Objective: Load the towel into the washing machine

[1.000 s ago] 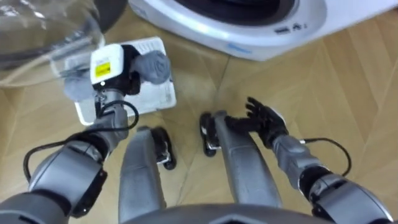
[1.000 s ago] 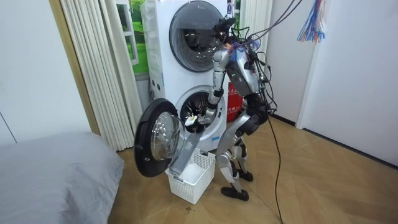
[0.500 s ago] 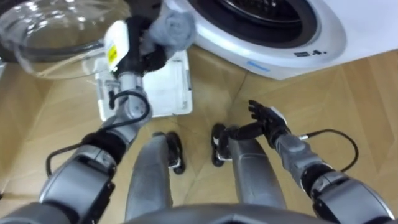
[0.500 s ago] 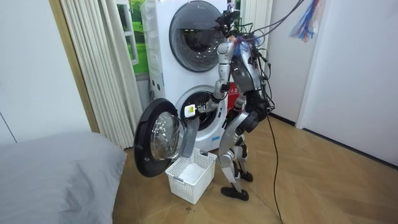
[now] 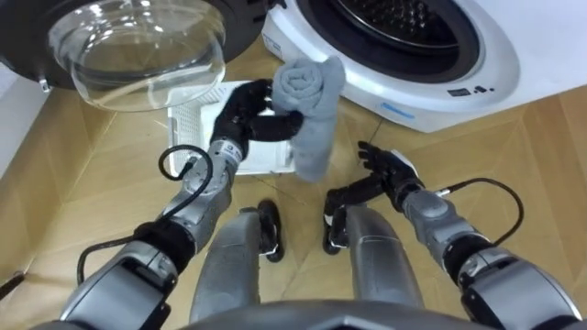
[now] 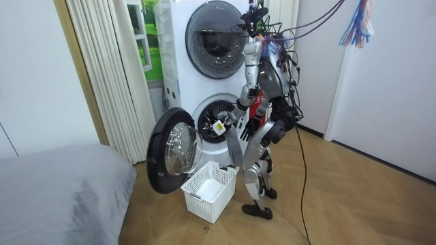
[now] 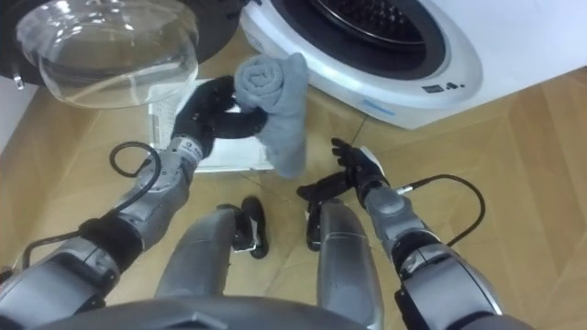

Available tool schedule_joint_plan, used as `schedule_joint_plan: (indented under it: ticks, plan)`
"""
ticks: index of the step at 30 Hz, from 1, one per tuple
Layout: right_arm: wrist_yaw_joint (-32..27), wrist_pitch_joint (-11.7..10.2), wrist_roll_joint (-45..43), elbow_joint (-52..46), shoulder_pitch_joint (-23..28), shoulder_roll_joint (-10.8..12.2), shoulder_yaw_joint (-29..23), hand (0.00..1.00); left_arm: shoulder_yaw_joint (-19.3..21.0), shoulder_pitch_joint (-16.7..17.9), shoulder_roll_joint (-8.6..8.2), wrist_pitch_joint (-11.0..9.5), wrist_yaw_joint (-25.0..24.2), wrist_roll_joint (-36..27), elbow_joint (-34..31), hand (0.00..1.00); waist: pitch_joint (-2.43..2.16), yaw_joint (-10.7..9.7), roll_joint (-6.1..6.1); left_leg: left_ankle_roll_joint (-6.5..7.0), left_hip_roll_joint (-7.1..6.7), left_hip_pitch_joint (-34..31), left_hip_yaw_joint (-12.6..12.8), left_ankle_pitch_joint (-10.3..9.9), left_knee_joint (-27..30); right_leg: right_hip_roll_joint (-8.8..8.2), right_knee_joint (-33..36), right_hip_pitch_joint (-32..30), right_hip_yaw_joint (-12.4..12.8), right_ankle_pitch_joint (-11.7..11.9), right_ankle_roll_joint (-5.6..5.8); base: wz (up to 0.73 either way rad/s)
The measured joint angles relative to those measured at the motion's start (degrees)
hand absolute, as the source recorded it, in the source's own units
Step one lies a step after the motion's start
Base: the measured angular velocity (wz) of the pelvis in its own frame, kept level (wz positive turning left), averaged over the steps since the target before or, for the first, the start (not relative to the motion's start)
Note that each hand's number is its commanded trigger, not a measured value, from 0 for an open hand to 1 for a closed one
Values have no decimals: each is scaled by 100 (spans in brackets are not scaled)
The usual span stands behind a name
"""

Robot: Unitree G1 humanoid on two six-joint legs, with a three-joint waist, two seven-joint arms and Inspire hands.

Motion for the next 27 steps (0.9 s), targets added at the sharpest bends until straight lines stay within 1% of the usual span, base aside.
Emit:
schedule_joint_plan:
  ticks: [1,3,4,6,7,8,9,11,12,14,15,16,18,21,23,24,25,26,27]
  plan:
    - [19,5,0,-3,18,0,-3,0,3,35,12,41,-203,-91,0,100,-24,3,11,4,10,17,3,19,-51,19,-85,32,-6,41,2,-6]
    - [52,45,-3,-28,49,-2,-3,0,3,64,38,145,-439,-163,0,100,-37,36,16,2,28,67,10,41,-121,52,-203,100,-11,95,4,-5]
    - [50,55,-2,-86,101,-9,-2,0,3,109,64,216,-582,-213,-15,100,-63,35,24,2,28,87,10,54,-162,60,-258,126,-14,113,7,0]
    - [51,75,1,-153,129,-13,11,0,-4,153,95,346,-730,-267,-24,100,-69,41,35,2,30,106,11,54,-165,67,-273,145,-10,113,7,0]
    - [50,120,10,-192,127,-18,13,0,-4,172,134,444,-812,-302,-28,100,-78,47,50,2,29,107,10,54,-174,69,-281,145,-6,113,7,0]
    - [50,133,12,-192,122,-23,13,0,-5,181,160,501,-851,-316,-36,100,-86,58,61,2,30,108,10,54,-179,73,-289,147,-4,115,10,0]
    - [53,177,0,-194,116,-40,13,0,-10,220,192,585,-937,-379,-57,100,-111,68,104,2,36,115,3,54,-189,83,-323,165,-11,126,13,0]
    - [100,174,-40,-199,122,-96,15,0,-11,358,264,718,-1085,-497,-243,100,-132,73,162,2,33,174,13,54,-232,84,-356,213,-3,129,14,0]
    - [119,174,-45,-200,121,-121,25,0,-12,372,286,730,-1130,-519,-279,100,-130,77,186,2,36,178,11,54,-231,85,-363,225,-8,129,14,0]
    - [152,178,-109,-202,139,-213,46,0,-33,408,318,772,-1240,-721,-400,100,-127,114,299,2,59,198,7,53,-241,112,-447,279,-16,164,22,-2]
    - [156,178,-118,-204,153,-219,39,0,-37,408,314,774,-1291,-768,-419,100,-127,132,320,2,59,203,10,53,-251,114,-457,281,-10,169,23,-4]
    - [160,178,-119,-208,183,-234,31,0,-41,411,312,783,-1387,-871,-495,100,-118,144,349,3,51,209,17,54,-275,104,-456,276,-9,170,24,0]
    - [193,178,-122,-213,244,-215,32,0,-34,392,291,813,-1554,-978,-564,100,-115,163,361,1,38,228,22,68,-315,95,-455,276,-2,169,24,0]
    - [255,186,-121,-287,295,-222,24,0,-32,350,225,926,-1810,-1191,-573,100,-115,172,362,-8,31,243,34,81,-358,93,-463,273,15,169,22,0]
    - [260,281,-125,-348,292,-247,11,0,-48,353,195,1008,-1999,-1322,-612,100,-115,173,362,-10,28,245,34,85,-378,93,-478,273,16,169,22,0]
    - [261,298,-130,-365,292,-251,-14,11,-49,353,179,1019,-2039,-1344,-612,100,-115,172,361,-10,27,245,34,85,-383,93,-483,273,15,169,22,0]
    - [261,305,-141,-374,292,-255,-41,51,-53,353,171,1052,-2096,-1403,-612,100,-114,171,360,-10,26,245,34,85,-394,94,-496,274,15,169,23,0]
    - [261,333,-145,-382,293,-252,-79,64,-55,353,172,1110,-2154,-1499,-612,100,-112,170,357,-10,24,245,34,85,-407,94,-508,274,14,169,23,0]
    - [259,369,-145,-398,292,-255,-89,100,-57,354,173,1136,-2173,-1550,-612,100,-112,169,356,-10,23,245,34,86,-415,94,-516,274,14,169,23,0]
